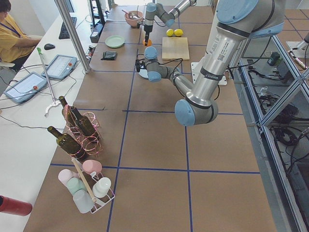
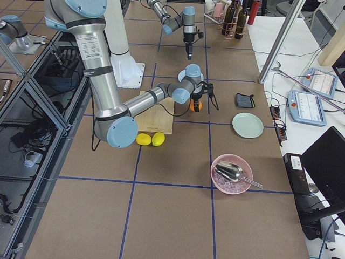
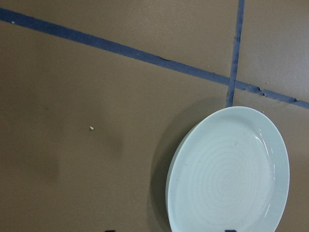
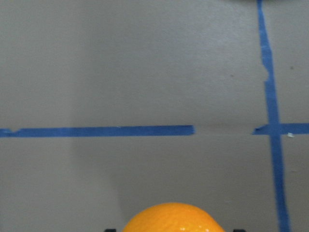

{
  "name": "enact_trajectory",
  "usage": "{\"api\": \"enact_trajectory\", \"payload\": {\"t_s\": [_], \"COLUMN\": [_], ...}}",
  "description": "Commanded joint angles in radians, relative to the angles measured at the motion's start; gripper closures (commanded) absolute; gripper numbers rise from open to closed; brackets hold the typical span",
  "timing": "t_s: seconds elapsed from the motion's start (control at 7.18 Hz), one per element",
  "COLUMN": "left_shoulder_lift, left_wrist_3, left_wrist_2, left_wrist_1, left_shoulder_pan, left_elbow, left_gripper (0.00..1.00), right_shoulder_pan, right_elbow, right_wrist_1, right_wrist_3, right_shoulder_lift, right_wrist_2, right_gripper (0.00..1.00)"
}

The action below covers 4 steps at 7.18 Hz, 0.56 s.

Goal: Pick orange to plate
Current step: 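Lift the orange and carry it over the light blue plate with the right gripper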

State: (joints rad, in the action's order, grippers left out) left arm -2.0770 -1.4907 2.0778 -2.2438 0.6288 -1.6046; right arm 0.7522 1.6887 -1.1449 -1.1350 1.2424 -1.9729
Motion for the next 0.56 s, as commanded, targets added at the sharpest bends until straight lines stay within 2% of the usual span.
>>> {"api": "enact_trajectory", "payload": {"t_s": [0.0,0.14,0.28,0.42], "left_shoulder_lift": [0.072,0.096,0.098,0.098], "left_wrist_3": [0.003,0.004,0.01,0.01], "left_wrist_2": [0.005,0.007,0.007,0.005], "left_wrist_1": [0.0,0.0,0.0,0.0], "left_shoulder_pan": [0.002,0.005,0.008,0.008], "left_elbow": [-0.088,-0.115,-0.115,-0.115], "left_gripper": [0.2,0.2,0.2,0.2], "right_shoulder_pan": [-0.115,-0.16,-0.18,-0.191], "right_elbow": [-0.018,-0.108,-0.191,-0.228], "right_wrist_1": [-0.041,-0.039,-0.041,-0.041], "right_wrist_3": [-0.189,-0.198,-0.234,-0.259], "right_shoulder_lift": [-0.18,-0.296,-0.373,-0.4], "right_wrist_2": [0.102,0.185,0.192,0.193], "right_gripper": [1.0,1.0,1.0,1.0]}}
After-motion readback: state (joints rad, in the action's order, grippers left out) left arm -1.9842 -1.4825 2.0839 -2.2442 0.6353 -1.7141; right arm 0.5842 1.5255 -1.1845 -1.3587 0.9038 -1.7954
